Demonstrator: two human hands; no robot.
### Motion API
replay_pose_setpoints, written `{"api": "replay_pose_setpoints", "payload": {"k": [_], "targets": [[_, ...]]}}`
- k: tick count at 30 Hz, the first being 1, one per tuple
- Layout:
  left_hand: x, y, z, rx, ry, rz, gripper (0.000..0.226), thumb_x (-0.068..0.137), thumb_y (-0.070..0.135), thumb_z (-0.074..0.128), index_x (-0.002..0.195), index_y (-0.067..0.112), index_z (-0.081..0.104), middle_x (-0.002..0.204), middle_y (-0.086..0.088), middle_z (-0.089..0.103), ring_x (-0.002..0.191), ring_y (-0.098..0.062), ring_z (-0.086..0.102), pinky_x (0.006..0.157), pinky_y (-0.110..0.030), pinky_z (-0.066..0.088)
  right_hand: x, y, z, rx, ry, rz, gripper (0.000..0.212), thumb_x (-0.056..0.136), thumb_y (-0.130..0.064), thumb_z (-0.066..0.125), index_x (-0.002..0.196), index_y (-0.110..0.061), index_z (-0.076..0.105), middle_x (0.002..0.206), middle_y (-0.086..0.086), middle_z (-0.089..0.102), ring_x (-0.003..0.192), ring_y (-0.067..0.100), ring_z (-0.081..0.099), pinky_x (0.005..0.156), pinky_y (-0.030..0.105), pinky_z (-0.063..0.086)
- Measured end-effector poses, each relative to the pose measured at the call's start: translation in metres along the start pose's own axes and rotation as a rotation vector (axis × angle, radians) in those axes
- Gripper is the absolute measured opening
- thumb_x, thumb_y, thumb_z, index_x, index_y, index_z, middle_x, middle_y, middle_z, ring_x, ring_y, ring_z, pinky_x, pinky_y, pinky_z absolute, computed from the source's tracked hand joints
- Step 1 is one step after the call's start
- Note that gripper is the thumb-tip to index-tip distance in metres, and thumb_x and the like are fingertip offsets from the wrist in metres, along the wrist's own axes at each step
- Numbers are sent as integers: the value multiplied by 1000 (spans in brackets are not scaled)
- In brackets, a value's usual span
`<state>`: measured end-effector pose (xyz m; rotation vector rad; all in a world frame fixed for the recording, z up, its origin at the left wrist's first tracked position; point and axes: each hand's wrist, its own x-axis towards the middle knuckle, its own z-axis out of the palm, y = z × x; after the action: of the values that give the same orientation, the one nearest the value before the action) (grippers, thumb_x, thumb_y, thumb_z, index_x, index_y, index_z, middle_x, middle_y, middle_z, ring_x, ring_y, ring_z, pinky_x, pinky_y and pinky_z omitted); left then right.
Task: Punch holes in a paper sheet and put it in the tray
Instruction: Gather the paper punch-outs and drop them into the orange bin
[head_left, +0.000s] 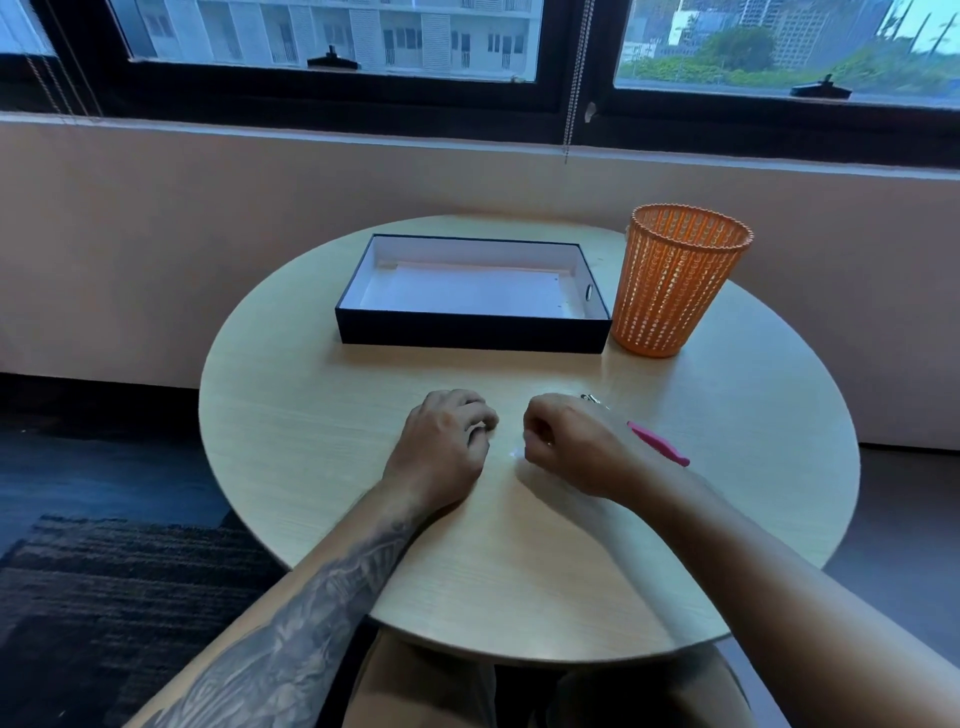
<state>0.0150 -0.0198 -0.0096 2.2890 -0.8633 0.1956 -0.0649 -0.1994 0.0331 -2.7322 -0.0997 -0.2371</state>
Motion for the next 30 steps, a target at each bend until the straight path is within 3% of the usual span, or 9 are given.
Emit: {"api": "replay_pose_setpoints", "payload": {"k": [3,10,14,19,24,27,30], "targets": [[8,0,-3,-67,12,-48,23,88,17,56,101,25,73,108,13,68,109,-14,56,98,-39,46,1,6,-18,131,22,67,18,89,-24,60,73,-30,54,73,-9,62,67,13,58,63,35,50],[88,40,-25,-184,-7,-3,22,91,18,58,107,24,73,109,9,70,99,-9,64,90,-29,51,21,30,-81,209,138,130,14,92,-21,62,78,-22,62,78,0,67,72,22,63,67,41,52],[157,73,-28,-153,9,99,22,90,25,58,108,27,72,110,10,71,102,-11,64,93,-35,52,43,56,-134,162,267,163,18,93,-21,61,76,-22,62,76,-2,65,65,10,55,60,32,43],[224,121,-19,-72,-17,274,22,91,29,62,111,23,70,118,7,65,98,-17,64,87,-40,55,75,87,-194,53,363,214,16,96,-25,62,93,-10,66,84,7,64,69,18,57,54,28,42],[261,143,-2,24,-103,326,37,91,28,66,128,25,61,135,9,55,105,-14,60,87,-35,52,104,120,-213,-10,285,334,13,99,-28,61,98,-16,65,89,3,64,71,12,59,53,23,39],[270,146,5,120,-136,372,28,92,26,62,119,29,70,128,10,66,99,-11,59,84,-31,52,114,135,-209,-41,197,398,14,100,-31,59,100,-18,65,88,1,64,72,12,60,53,24,41],[272,145,8,186,-127,383,27,91,25,59,112,32,74,122,11,71,104,-13,64,85,-38,57,118,148,-204,-33,131,436,15,102,-30,56,105,-18,65,88,0,64,76,12,61,56,24,41]]}}
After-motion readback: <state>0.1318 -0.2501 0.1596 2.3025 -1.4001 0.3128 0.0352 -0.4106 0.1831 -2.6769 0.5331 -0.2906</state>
